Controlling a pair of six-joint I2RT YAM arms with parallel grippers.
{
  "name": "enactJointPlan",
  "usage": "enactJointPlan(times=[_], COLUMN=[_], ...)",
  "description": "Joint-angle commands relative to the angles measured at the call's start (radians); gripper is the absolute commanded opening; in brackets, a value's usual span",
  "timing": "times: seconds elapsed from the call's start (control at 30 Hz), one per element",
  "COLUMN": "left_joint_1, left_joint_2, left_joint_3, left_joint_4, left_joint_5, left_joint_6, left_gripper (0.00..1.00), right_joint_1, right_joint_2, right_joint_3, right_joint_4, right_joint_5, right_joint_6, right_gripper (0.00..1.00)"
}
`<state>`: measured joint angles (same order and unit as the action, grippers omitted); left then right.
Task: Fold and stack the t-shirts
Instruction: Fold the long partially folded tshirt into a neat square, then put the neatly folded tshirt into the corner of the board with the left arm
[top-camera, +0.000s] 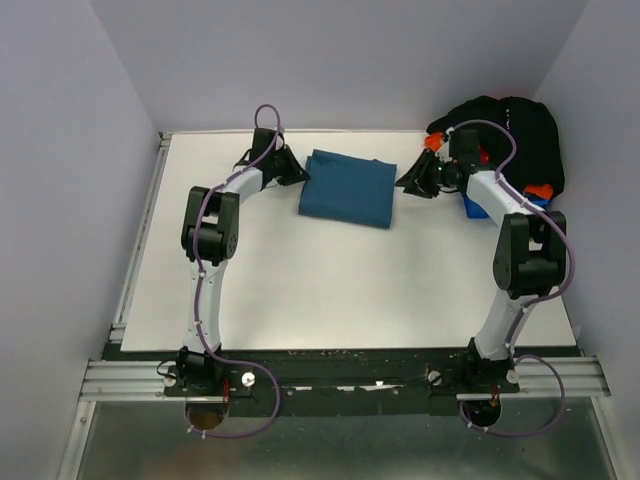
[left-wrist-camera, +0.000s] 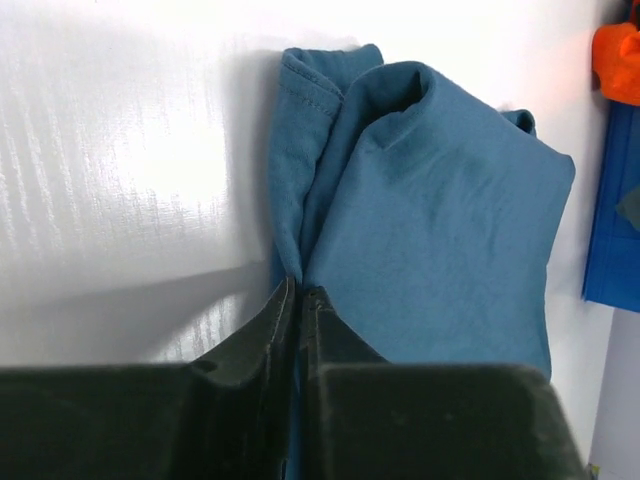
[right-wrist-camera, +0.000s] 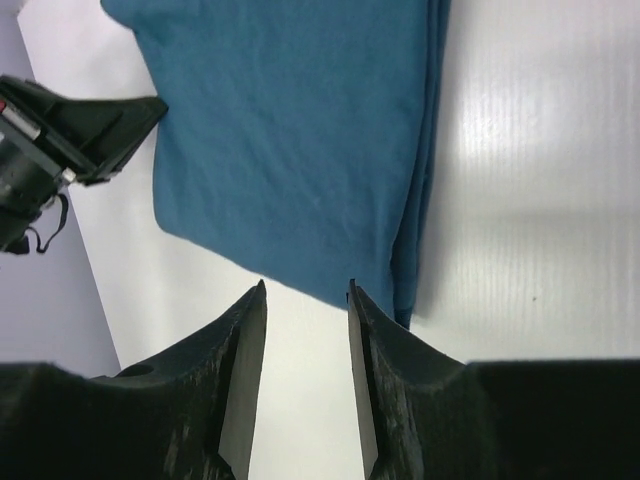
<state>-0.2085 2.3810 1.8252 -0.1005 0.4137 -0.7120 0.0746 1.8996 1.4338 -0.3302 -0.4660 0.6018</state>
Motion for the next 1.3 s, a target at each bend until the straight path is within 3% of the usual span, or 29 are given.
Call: enactJointPlan(times=[0.0, 0.07, 0.4, 0.7, 1.03, 1.27], left_joint_1=[0.014, 0.017, 0.057, 0.239, 0.385, 0.432], left_joint_2=[0.037, 0.035, -0.058, -0.143, -0.124, -0.302], left_joint_3=[0.028, 0.025, -0.128, -0.219, -0.011, -0.240], left_joint_4=[0.041, 0.044, 0.077, 0.047, -0.381, -0.366], left_joint_5=[0.062, 0.066, 0.063, 0.045, -0.199, -0.334], left_joint_6=[-0.015, -0.015, 0.042, 0.104, 0.298, 0.299], left_gripper=[0.07, 0.00, 0.00, 0.00, 0.00, 0.00], right_joint_1=[0.030, 0.036, 0.039, 0.091, 0.160, 0.215], right_joint_2=[-0.077, -0.097, -0.332, -0.481, -0.478, -0.468], right_joint_3=[-0.056, -0.081, -0.358, -0.469, -0.493, -0.518], right_joint_4=[0.043, 0.042, 0.169, 0.186, 0.230, 0.264], right_joint_5=[-0.045, -0.042, 0.010, 0.035, -0.019, -0.054], right_joint_6=[-0.003, -0.011, 0.036, 0.038, 0.069, 0.096], right_gripper=[0.45, 0.44, 0.43, 0.43, 0.43, 0.43])
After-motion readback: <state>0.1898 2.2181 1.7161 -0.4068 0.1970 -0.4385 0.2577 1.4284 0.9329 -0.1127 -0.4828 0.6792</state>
